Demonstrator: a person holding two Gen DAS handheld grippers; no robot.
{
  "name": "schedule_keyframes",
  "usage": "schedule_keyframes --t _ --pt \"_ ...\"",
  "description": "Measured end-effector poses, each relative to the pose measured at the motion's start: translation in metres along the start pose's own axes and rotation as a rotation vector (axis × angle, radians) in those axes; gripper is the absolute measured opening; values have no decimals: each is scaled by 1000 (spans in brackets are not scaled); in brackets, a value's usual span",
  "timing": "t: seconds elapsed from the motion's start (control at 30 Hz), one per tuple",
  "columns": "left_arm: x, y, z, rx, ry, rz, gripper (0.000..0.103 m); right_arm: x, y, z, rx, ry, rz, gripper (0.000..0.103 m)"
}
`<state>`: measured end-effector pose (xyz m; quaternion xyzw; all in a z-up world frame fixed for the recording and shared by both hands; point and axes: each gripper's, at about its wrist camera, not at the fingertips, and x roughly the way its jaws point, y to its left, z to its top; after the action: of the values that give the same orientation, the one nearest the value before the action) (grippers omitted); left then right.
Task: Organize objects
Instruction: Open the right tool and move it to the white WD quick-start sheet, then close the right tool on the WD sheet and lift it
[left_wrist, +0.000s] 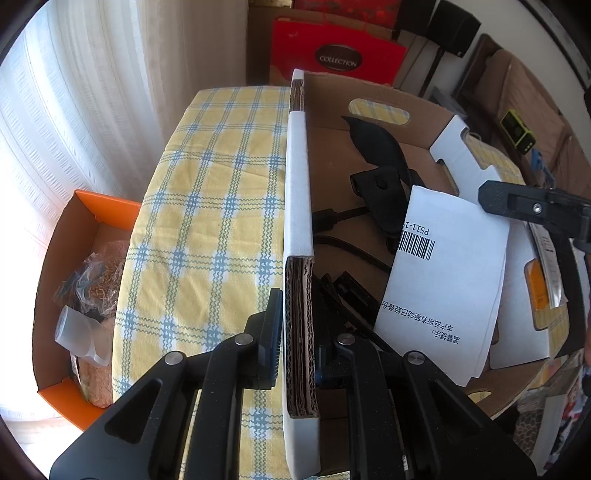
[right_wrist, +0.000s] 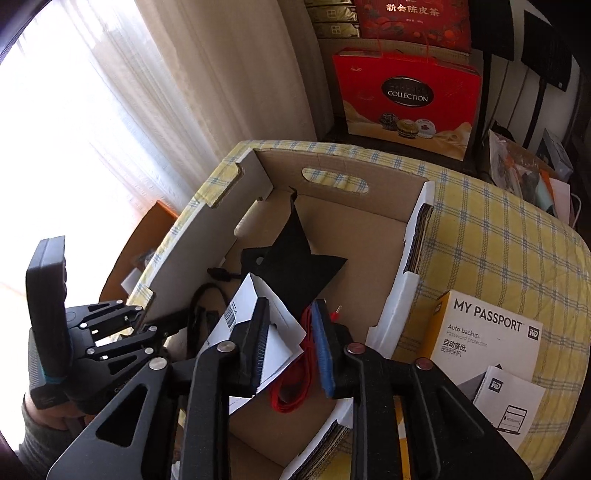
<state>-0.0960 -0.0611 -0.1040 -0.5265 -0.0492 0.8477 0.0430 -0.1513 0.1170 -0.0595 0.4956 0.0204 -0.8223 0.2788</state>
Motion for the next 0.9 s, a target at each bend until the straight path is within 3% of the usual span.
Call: schedule_keyframes --t 0.03,0.3,0.47,0.9 --pt "0 0 0 1 0 1 12 -8 -3 2 11 -18 1 41" --pt "0 0 0 0 0 1 12 -69 -33 3 60 -101 -32 44" --pt "0 1 0 -2 1 1 12 -98 -66 -13 123 -129 -102 56" --pt "0 2 1 0 2 2 12 -109 -129 -57 269 -99 -194 56"
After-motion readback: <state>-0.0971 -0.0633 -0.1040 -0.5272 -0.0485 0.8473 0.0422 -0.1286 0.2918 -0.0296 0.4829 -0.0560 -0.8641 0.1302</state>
